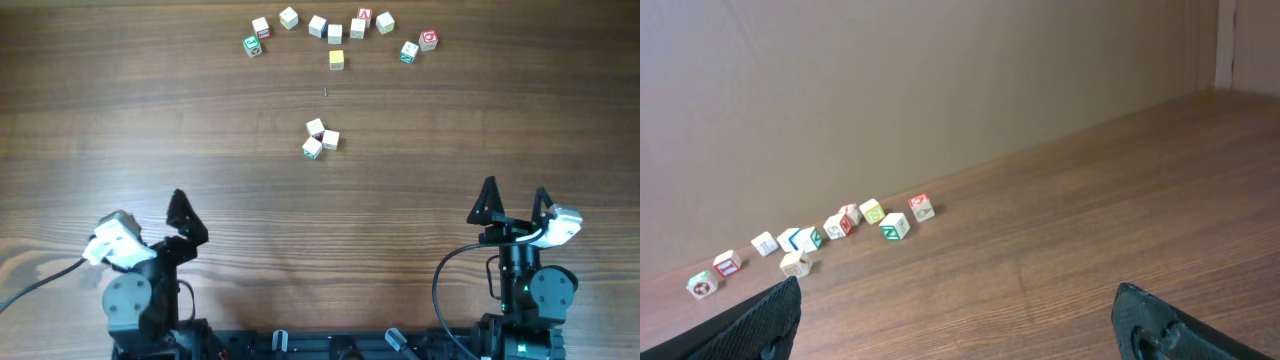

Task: Form a circle

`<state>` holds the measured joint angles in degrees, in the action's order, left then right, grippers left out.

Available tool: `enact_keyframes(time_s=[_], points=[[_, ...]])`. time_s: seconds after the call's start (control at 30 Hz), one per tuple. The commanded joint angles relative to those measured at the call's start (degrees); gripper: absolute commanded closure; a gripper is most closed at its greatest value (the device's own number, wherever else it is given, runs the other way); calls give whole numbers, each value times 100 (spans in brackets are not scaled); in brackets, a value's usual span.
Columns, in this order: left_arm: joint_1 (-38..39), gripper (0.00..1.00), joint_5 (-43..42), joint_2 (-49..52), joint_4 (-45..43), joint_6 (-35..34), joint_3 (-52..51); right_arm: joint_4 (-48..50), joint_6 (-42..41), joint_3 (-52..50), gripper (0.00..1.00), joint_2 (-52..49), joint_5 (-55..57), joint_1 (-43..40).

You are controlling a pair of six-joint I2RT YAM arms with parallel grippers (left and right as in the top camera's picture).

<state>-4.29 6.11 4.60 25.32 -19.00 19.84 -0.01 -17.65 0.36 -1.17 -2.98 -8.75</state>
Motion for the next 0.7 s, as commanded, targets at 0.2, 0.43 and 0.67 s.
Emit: enact_keyframes(time_s=[0.2, 0.43, 0.67], points=[[-221, 0, -675, -358, -2452, 1598, -1552, 11, 98, -7, 0, -2, -70, 22], [-208, 0, -901, -444, -2190, 1600, -1952, 11, 98, -7, 0, -2, -70, 22], [46, 0, -907, -444, -2094, 1600, -1952, 11, 98, -7, 0, -2, -70, 22]])
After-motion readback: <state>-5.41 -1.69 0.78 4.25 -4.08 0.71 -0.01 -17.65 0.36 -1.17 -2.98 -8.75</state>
